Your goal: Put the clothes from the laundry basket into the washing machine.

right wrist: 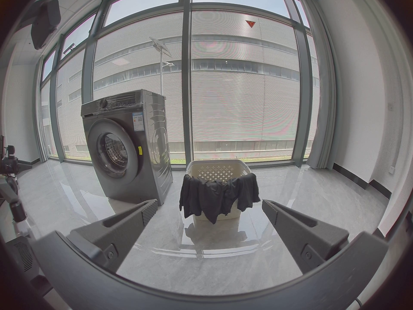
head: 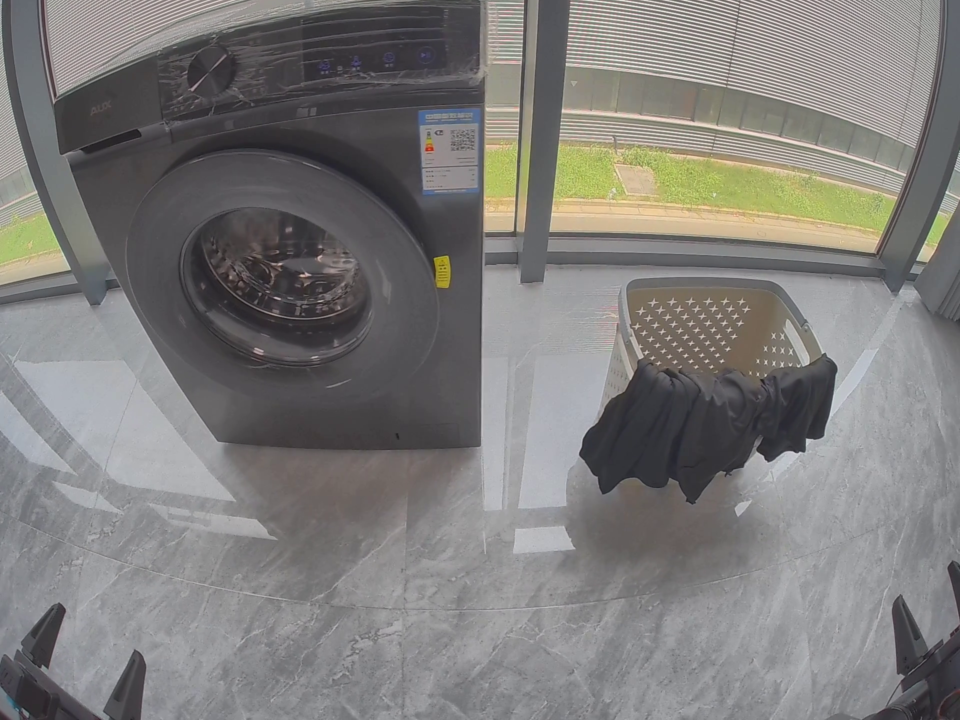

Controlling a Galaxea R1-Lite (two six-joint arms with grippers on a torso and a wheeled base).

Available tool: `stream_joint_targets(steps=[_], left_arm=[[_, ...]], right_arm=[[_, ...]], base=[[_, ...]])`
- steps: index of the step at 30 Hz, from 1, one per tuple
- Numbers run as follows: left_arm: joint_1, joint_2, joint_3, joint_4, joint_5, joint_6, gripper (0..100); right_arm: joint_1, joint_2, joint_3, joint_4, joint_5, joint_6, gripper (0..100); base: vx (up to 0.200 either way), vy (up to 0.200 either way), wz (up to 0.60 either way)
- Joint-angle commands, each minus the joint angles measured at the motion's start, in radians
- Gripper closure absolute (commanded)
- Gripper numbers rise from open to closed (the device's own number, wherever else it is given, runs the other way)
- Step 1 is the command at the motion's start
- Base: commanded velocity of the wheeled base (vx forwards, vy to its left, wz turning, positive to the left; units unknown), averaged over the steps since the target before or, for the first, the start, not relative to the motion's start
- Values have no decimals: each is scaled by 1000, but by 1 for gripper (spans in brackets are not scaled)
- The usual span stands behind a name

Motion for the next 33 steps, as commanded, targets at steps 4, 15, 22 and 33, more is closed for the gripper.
stream_joint_targets(steps=[4, 15, 22, 33], left_arm=[[0, -18, 18, 0, 0, 2, 0], [0, -18, 18, 0, 0, 3, 0], [2, -18, 18, 0, 0, 2, 0], [2, -18, 18, 0, 0, 3, 0]], right_arm=[[0, -16, 16, -1, 0, 0, 0], [0, -16, 16, -1, 0, 0, 0], [0, -16, 16, -1, 0, 0, 0], [0, -16, 16, -1, 0, 0, 0]], base=[[0, -200, 0], [0, -200, 0], [0, -200, 0], [0, -200, 0]])
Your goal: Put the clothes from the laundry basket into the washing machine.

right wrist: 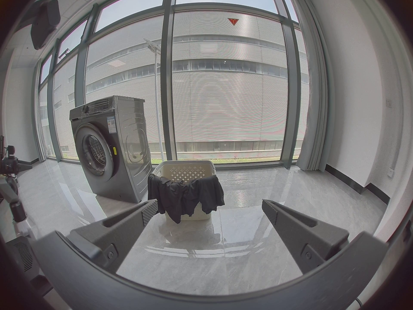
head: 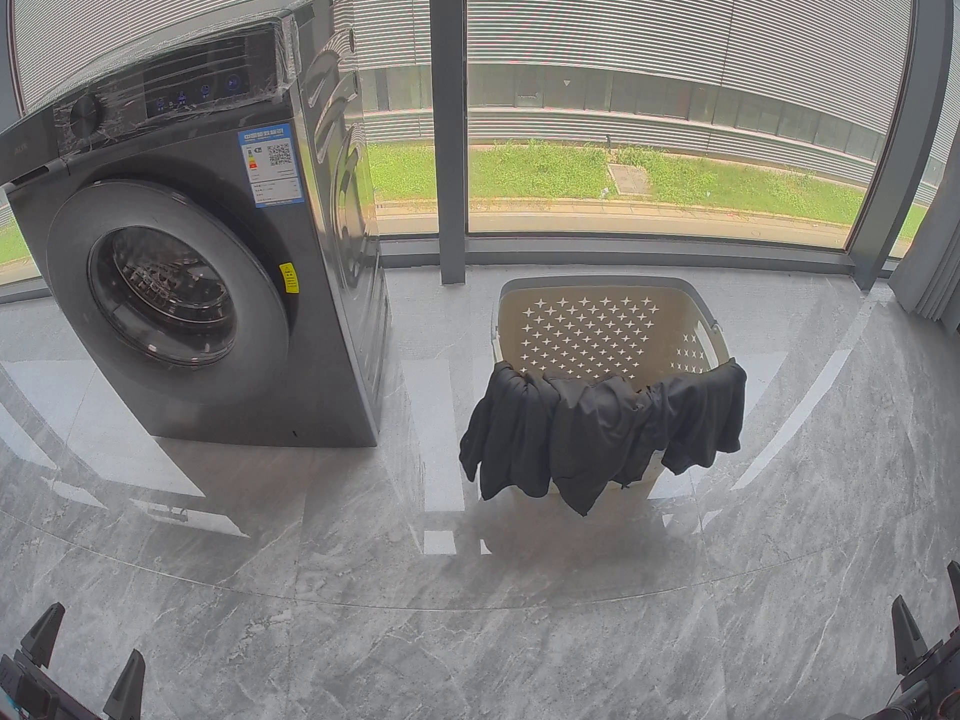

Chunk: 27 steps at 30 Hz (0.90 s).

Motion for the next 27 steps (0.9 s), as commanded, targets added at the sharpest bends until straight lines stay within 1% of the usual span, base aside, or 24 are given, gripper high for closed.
stream_joint_targets(steps=[1, 9, 17, 24, 27], left_arm=[[1, -18, 18, 0, 0, 0, 0], [-1, -18, 18, 0, 0, 0, 0], [-1, -18, 18, 0, 0, -6, 0], [-1, -18, 18, 0, 0, -1, 0], [1, -18, 18, 0, 0, -3, 0]], right_arm=[[0, -16, 16, 0, 0, 0, 0], [0, -16, 16, 0, 0, 0, 0], [0, -16, 16, 0, 0, 0, 0], [0, -16, 16, 0, 0, 0, 0], [0, -16, 16, 0, 0, 0, 0]], base=[[0, 0, 0], [0, 0, 0], [200, 0, 0], [200, 0, 0], [0, 0, 0]])
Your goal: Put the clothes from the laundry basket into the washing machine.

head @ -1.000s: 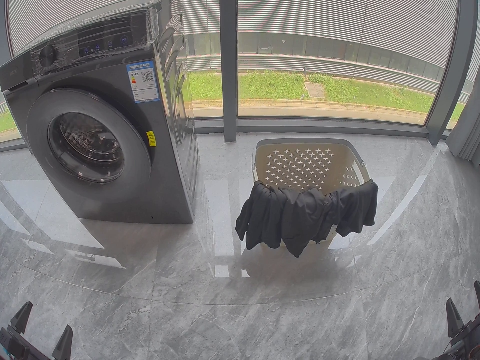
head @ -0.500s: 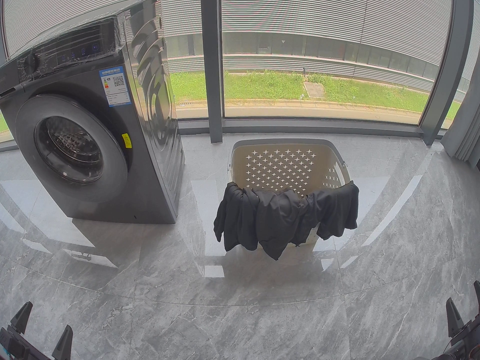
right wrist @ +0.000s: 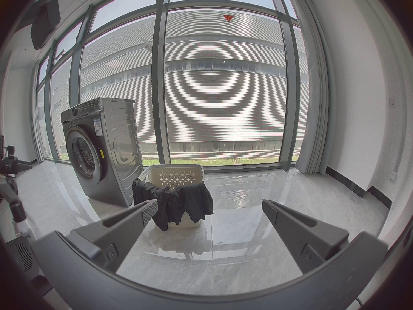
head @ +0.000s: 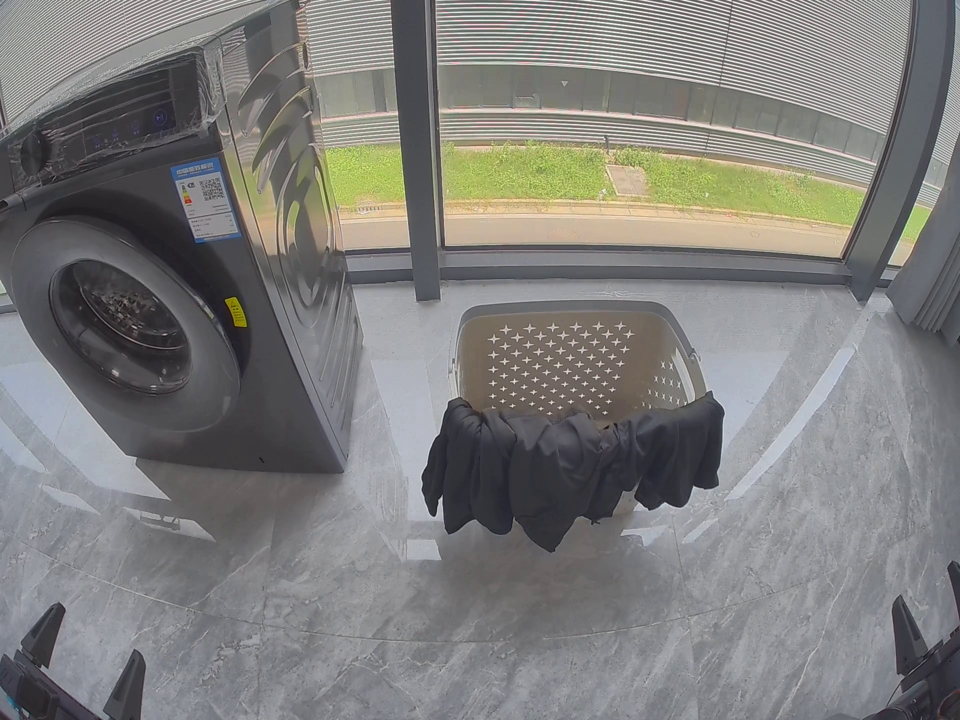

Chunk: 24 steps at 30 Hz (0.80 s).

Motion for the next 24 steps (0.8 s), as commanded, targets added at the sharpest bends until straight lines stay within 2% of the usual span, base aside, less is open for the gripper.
stream_joint_targets(steps=[1, 3, 21, 24], left_arm=[[0, -18, 18, 0, 0, 0, 0], [0, -18, 18, 0, -2, 1, 0], [2, -18, 18, 0, 0, 1, 0], [2, -18, 18, 0, 0, 1, 0]], right_arm=[[0, -16, 16, -1, 0, 0, 0], [0, -16, 16, -1, 0, 0, 0], [0, -16, 16, -1, 0, 0, 0], [0, -16, 16, -1, 0, 0, 0]], base=[[0, 0, 0], [0, 0, 0], [0, -200, 0], [0, 0, 0]])
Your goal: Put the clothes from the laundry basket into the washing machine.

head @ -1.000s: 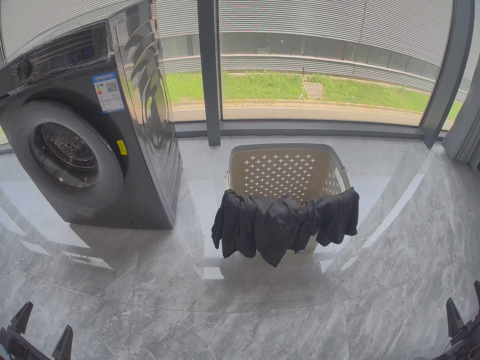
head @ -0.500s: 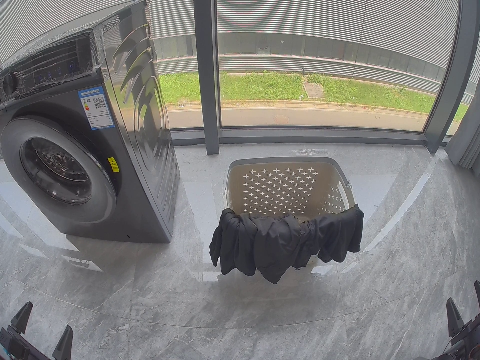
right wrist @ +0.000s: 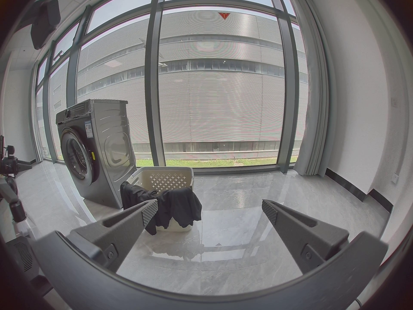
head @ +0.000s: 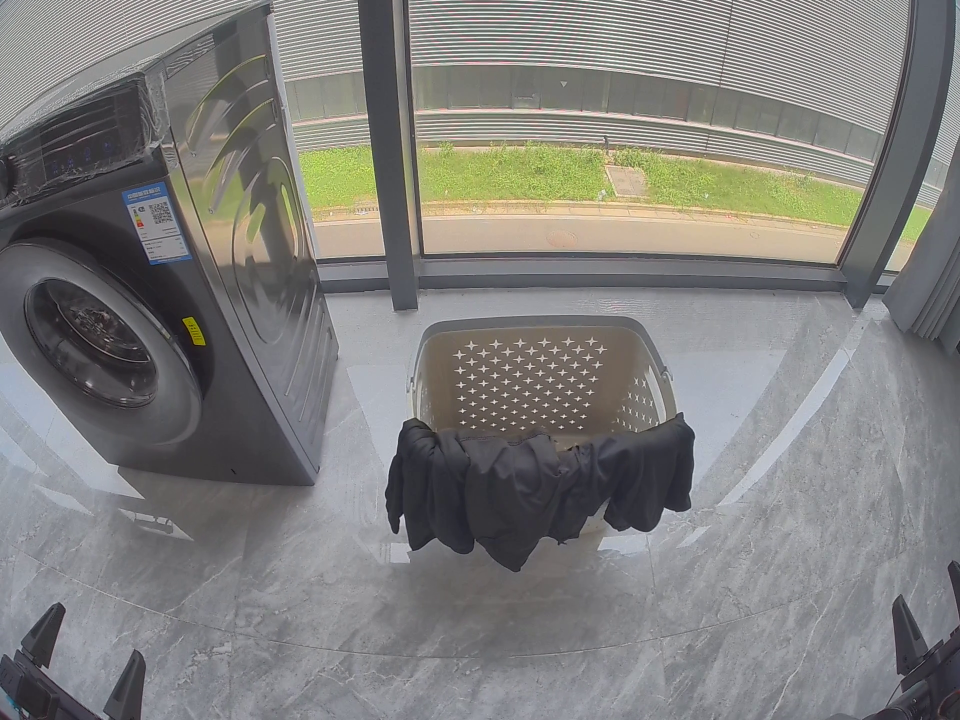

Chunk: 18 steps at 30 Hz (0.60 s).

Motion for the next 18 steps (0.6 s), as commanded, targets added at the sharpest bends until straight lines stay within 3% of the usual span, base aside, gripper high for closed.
stream_joint_targets(steps=[1, 18], left_arm=[[0, -18, 18, 0, 0, 2, 0], [0, -18, 18, 0, 0, 6, 0]], right_arm=[[0, -16, 16, 0, 0, 0, 0], [0, -16, 16, 0, 0, 0, 0]], base=[[0, 0, 0], [0, 0, 0]])
